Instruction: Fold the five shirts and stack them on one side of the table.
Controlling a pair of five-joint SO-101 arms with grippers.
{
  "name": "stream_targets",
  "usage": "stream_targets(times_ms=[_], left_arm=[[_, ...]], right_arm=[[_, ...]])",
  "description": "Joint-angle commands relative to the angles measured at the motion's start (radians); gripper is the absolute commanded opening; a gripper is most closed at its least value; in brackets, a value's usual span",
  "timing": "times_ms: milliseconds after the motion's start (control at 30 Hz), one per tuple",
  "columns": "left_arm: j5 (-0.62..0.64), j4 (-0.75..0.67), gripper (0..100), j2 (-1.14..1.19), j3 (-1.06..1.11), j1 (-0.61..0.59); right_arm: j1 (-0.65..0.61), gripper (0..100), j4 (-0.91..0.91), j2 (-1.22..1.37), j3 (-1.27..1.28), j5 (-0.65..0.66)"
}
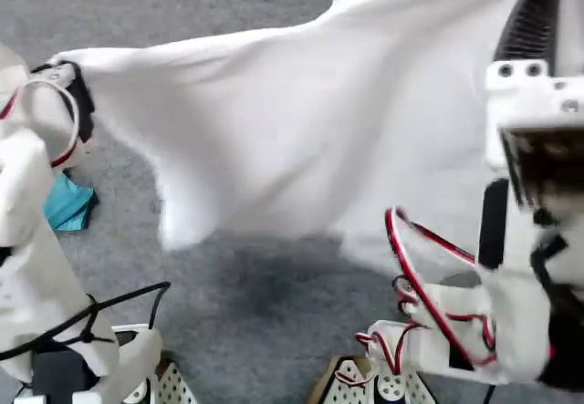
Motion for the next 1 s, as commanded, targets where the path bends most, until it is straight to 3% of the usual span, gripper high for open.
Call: stream_targets(times_ms=[0,67,267,400,533,733,967], left_arm=[[-0.017,0.012,2,-0.01,0.123,-0.029],[-0.032,0.012,2,-0.01,0.222,-0.028],[-0.107,0.008,2,0.001,0.505,0.014],[-0.101,-0.135,2,0.001,0.666,0.038],[-0.061,-0.359,2,0.001,0.824,0.037],[0.176,-0.758,2,0.081,1.019,0.057],[0.347,-0.907,2,0.444,0.936,0.091]], right_arm=[[-0.007,0.4,0.101,-0.022,0.07,0.051],[-0.007,0.4,0.18,-0.027,0.122,0.072],[0.019,0.4,0.183,-0.021,0.409,0.094],[-0.019,0.4,0.157,-0.018,0.727,0.155],[-0.028,0.4,-0.04,-0.018,1.05,0.137],[-0.031,0.4,-0.434,-0.018,1.537,0.133],[-0.03,0.4,-0.694,0.028,1.848,0.138]])
